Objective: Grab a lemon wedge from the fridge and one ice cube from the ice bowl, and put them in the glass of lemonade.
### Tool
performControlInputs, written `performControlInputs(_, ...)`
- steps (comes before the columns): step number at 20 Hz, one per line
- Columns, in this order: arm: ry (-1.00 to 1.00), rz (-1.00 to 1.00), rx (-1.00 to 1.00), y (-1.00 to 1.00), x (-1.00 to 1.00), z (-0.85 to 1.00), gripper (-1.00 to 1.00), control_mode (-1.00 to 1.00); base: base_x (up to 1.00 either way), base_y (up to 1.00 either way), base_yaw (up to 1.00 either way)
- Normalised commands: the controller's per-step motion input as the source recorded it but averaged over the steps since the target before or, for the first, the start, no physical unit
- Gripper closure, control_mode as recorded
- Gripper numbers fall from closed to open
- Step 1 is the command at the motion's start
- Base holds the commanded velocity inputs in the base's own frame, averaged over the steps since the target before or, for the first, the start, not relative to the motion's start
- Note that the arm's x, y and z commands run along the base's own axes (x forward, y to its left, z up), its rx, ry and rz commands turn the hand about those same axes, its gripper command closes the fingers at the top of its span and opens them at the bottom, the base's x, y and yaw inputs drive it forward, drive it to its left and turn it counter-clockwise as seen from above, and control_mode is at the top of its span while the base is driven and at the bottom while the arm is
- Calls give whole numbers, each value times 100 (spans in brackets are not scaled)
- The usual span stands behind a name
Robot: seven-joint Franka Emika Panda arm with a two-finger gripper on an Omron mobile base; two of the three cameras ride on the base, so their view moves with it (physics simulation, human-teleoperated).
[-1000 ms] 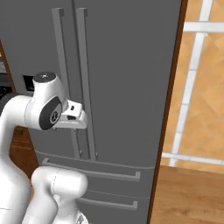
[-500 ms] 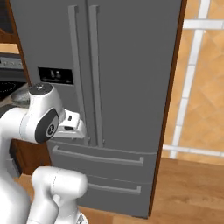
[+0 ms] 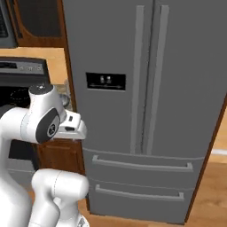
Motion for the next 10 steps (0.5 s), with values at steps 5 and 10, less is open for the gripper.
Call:
performControlInputs(5,0,0,0,0,0,0,-100,100,58,100,-37)
performControlInputs(10,0,0,0,0,0,0,-100,100,61,100,-45)
